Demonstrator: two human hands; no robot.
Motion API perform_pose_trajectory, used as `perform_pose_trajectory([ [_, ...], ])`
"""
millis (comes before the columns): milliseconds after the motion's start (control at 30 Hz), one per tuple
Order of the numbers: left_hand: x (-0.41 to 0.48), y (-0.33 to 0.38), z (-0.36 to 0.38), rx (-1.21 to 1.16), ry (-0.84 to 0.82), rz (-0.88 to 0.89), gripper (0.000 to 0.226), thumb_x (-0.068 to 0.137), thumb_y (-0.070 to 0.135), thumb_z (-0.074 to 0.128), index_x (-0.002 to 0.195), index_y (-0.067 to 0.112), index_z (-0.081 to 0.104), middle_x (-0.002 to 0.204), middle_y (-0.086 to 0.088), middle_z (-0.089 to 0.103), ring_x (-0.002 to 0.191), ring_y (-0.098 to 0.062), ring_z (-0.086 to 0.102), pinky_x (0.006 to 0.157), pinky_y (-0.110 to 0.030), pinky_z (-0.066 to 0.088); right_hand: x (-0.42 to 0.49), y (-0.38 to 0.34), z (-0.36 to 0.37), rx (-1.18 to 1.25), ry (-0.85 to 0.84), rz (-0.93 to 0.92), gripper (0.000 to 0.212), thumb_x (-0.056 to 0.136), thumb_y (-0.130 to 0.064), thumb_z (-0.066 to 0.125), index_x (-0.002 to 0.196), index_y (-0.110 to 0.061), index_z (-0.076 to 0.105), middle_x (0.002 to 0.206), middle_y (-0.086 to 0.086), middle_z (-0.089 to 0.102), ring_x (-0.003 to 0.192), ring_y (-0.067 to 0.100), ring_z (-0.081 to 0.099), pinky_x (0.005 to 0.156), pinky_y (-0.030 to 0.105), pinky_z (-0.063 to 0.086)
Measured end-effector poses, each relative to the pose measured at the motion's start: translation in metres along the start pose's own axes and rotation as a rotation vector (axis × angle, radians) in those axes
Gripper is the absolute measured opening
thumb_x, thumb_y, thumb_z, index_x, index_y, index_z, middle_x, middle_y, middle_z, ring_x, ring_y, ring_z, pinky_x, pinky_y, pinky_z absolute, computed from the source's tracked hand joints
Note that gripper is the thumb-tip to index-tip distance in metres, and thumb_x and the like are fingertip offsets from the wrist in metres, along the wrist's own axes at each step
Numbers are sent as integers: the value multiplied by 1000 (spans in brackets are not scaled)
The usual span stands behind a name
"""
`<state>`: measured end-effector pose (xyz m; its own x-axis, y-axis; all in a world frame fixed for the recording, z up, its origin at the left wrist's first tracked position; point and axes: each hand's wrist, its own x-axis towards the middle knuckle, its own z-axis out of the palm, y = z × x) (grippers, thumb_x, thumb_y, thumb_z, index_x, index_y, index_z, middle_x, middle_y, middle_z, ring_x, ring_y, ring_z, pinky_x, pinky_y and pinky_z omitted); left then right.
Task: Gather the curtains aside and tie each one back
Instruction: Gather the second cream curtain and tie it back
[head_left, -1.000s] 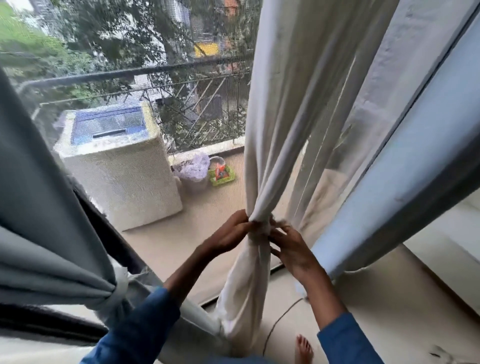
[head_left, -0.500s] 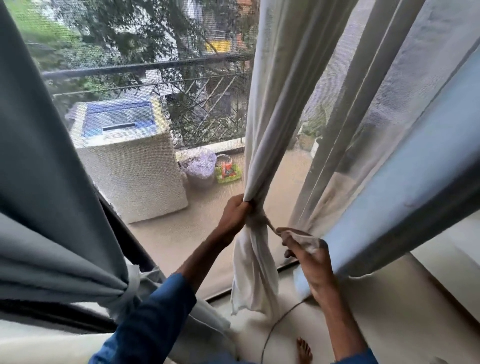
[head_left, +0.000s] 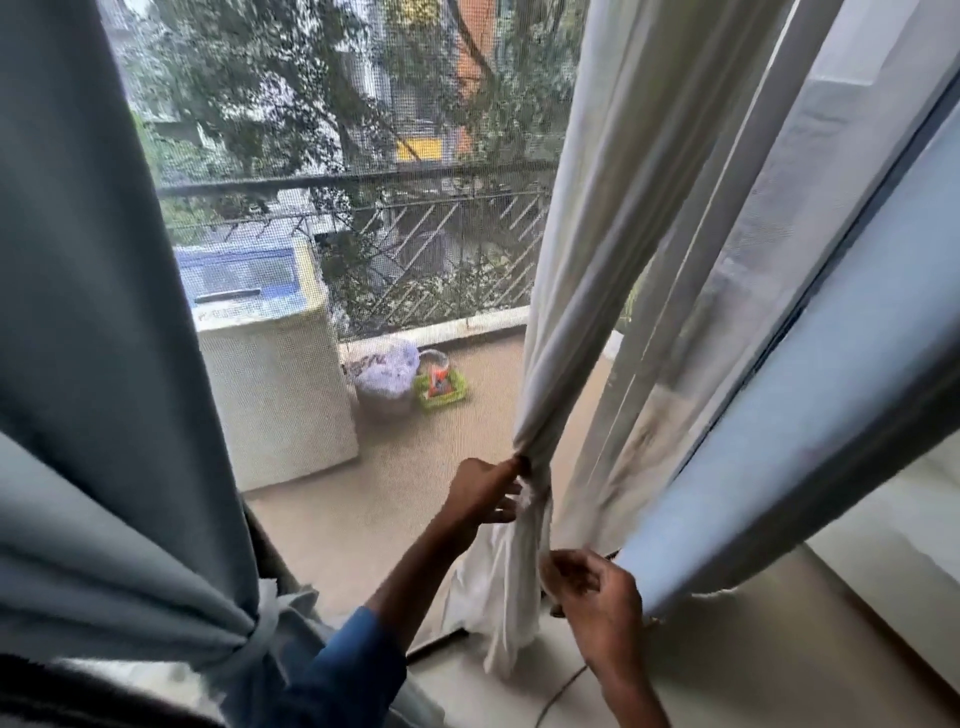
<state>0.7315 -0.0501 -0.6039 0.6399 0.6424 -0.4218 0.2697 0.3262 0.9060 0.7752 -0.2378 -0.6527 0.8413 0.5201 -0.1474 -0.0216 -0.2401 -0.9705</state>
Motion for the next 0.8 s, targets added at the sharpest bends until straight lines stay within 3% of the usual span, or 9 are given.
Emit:
perform_pose_trajectory([
  [133, -6, 3, 6, -89, -55, -92, 33, 67, 35, 71, 83, 7, 63, 76, -5, 55, 61, -15, 53, 57, -26, 51, -7, -12, 12, -64, -35, -45, 7, 83, -12, 83, 84, -16, 77, 76, -3, 78, 69, 13, 75, 54, 28, 59],
  [233, -7, 5, 7, -199, -69, -155, 18, 75, 19, 70, 83, 8, 59, 68, -2, 44, 56, -15, 42, 60, -27, 44, -8, -26, 15, 12, -51, -21, 4, 84, -11, 82, 84, -13, 78, 75, 2, 77, 63, 11, 70, 51, 25, 55],
  [433, -8, 8, 12, -284, -60, -189, 10, 81, 6, 65, 87, -1, 62, 79, -10, 56, 58, -15, 58, 56, -22, 52, 6, -74, 11, 299, -142, 31, 10, 89, -13, 77, 86, -3, 76, 65, 12, 67, 52, 9, 58, 49, 19, 48],
  [600, -13, 3, 24, -354, 11, -132, 15, 90, 12, 66, 84, -1, 67, 79, -14, 64, 58, -17, 66, 61, -25, 60, 23, -100, 8, 531, -130, 61, 17, 83, 1, 78, 100, 1, 78, 95, 22, 77, 83, 27, 72, 80, 31, 61],
  [700, -15, 1, 31, -371, 43, -77, 12, 86, 7, 66, 80, -2, 74, 80, -17, 71, 72, -24, 70, 78, -33, 63, 28, -101, 9, 313, -44, -93, 16, 82, -4, 81, 97, -8, 81, 93, 10, 80, 93, 23, 76, 88, 35, 59],
  [800, -18, 2, 36, -384, 32, -55, 12, 86, 3, 65, 86, -6, 74, 87, -21, 74, 81, -26, 72, 81, -35, 62, 29, -98, 10, -89, 96, -443, 22, 82, 2, 79, 96, -15, 82, 95, 1, 80, 89, 9, 76, 85, 26, 60],
])
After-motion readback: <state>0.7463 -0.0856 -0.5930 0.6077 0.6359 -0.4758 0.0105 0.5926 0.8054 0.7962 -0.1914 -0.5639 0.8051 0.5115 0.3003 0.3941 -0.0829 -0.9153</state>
